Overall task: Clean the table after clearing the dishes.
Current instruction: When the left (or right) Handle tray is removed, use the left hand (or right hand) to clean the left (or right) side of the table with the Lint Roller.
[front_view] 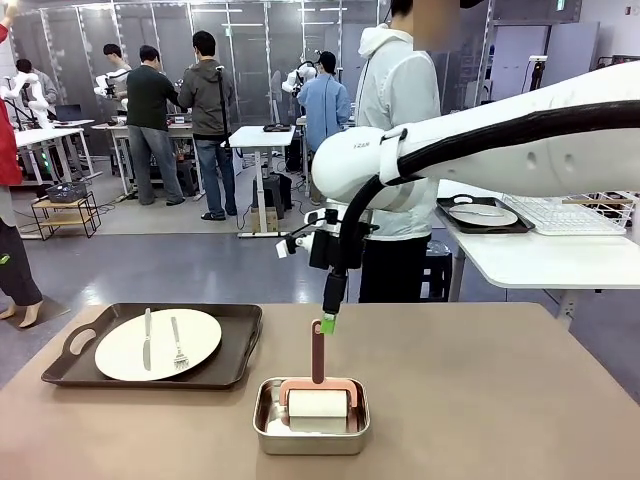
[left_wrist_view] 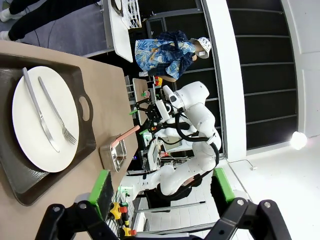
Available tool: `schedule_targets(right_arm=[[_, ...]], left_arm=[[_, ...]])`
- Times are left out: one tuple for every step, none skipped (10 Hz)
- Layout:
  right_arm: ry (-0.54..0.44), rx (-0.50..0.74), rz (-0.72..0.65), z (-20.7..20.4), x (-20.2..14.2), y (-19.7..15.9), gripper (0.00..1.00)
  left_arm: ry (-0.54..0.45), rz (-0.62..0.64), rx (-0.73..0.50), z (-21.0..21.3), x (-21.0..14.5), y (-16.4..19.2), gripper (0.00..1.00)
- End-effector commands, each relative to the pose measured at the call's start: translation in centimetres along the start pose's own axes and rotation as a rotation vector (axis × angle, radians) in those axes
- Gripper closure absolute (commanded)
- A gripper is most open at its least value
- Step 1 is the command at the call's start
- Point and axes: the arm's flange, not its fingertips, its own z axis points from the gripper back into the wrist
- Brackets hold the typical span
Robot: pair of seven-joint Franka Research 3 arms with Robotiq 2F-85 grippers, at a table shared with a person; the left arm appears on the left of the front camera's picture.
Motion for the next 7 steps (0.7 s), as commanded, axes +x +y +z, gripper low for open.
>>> schedule_targets(right_arm=[[0.080,0.020,0.019,0.0,2.9,-0.7,0.00],[0.097,0.042,0.033,-0.5,3.4,-0.6,0.00],[0.111,0.051,0.042,-1.0,3.7,-0.4,0.00],[0.132,0.070,0.052,-1.6,3.9,-0.2,0.00],[0.150,0.084,0.053,-2.1,4.1,-0.2,0.00],[0.167,0.089,0.054,-2.4,4.2,-0.1,0.00],[0.177,0.090,0.049,-2.6,4.2,0.0,0.00]], left_arm=[[0.001,0.001,0.002,0.2,-0.2,-0.1,0.00],[0.001,0.001,0.002,0.2,-0.2,-0.1,0.00],[0.001,0.001,0.002,0.2,-0.2,-0.1,0.00],[0.001,0.001,0.002,0.2,-0.2,-0.1,0.00],[0.001,0.001,0.002,0.2,-0.2,-0.1,0.00],[0.001,0.001,0.002,0.2,-0.2,-0.1,0.00],[0.001,0.001,0.002,0.2,-0.2,-0.1,0.00]])
